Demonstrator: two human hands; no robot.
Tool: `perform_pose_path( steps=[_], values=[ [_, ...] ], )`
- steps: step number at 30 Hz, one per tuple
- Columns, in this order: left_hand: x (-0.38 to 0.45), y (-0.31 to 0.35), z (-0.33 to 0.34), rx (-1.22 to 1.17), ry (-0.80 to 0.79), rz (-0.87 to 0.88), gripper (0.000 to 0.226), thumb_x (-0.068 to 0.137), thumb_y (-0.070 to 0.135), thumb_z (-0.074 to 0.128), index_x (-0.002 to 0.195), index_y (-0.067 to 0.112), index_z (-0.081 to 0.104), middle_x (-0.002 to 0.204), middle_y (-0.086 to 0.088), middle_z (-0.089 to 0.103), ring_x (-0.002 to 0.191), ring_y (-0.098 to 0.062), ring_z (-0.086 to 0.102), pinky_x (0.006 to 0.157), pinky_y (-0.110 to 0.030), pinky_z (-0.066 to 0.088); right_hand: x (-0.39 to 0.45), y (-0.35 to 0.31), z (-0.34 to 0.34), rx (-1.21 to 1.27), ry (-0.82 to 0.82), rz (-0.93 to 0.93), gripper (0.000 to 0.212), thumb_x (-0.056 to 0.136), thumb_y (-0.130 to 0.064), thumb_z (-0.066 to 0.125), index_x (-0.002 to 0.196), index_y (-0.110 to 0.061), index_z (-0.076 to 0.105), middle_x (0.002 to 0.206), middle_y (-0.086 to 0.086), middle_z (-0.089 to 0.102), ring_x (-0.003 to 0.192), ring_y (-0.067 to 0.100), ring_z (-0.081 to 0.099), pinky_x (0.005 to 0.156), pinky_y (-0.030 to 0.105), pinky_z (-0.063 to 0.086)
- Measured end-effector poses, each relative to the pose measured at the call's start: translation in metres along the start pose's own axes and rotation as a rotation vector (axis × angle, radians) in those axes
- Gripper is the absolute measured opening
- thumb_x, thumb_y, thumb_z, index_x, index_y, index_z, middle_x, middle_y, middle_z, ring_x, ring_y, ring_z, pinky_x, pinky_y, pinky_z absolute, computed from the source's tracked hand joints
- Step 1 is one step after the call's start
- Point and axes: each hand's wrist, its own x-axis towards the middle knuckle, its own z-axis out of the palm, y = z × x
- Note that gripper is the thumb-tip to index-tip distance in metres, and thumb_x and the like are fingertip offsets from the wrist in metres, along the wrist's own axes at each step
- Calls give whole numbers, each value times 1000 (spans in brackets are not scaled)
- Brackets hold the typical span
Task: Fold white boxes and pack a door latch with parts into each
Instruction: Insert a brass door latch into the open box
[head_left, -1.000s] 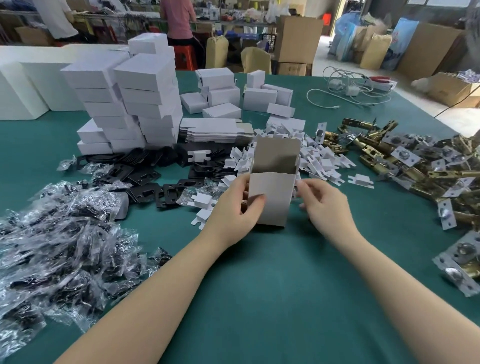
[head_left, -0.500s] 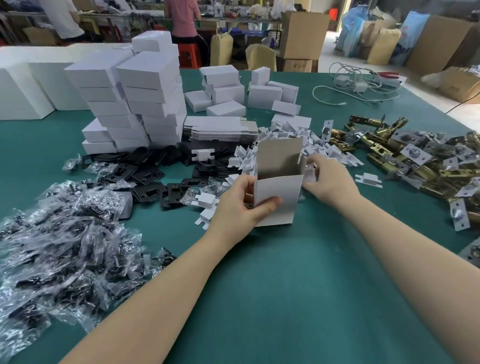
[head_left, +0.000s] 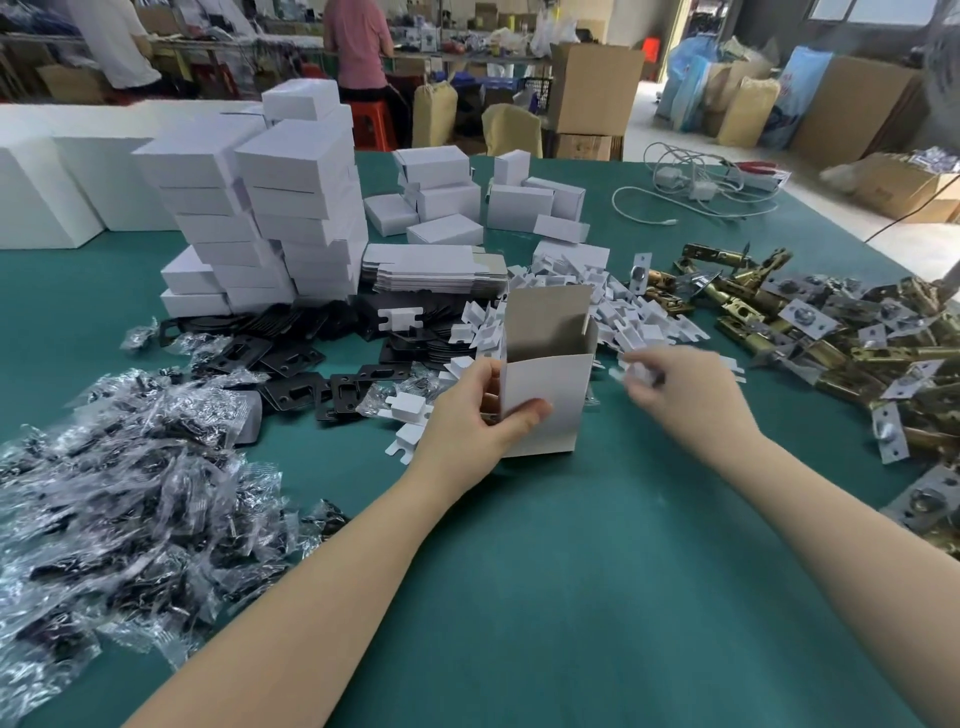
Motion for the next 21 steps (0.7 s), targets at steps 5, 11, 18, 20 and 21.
perform_pose_path(
  steps=[5,11,18,20,21],
  values=[
    [1,1,-1,-3,-13,21,35,68,61,69,100,54,56,96,22,69,84,-5,67,68,-18,53,-2,-47,-32,745,497,-151,29,92,-13,65,113,-32,58,93,-15,60,76,8,65,68,13,48],
    [1,-2,0,-63,-25,-2,40,67,57,72,104,47,61,95,13,71,85,-14,68,69,-25,54,-9,-62,-35,279,333,-612,27,90,-11,68,117,-11,65,103,-9,58,94,10,55,83,28,48],
    [4,-3,0,-107,-50,-12,38,66,52,75,102,45,64,94,8,72,81,-13,66,64,-22,51,-7,-65,-30,309,172,-425,29,89,-18,71,116,-21,63,97,-16,61,87,10,57,79,26,43],
    [4,-3,-1,-111,-51,-20,38,65,52,76,101,46,65,94,6,72,82,-16,66,65,-24,52,-7,-67,-31,330,148,-419,28,88,-16,72,114,-22,63,95,-19,62,87,9,58,79,26,45],
    [4,-3,-1,-116,-52,-19,38,65,52,76,100,48,65,94,6,72,81,-15,66,65,-23,52,-7,-67,-32,356,120,-398,28,87,-16,72,112,-24,63,95,-23,61,86,7,59,78,24,46]
  ],
)
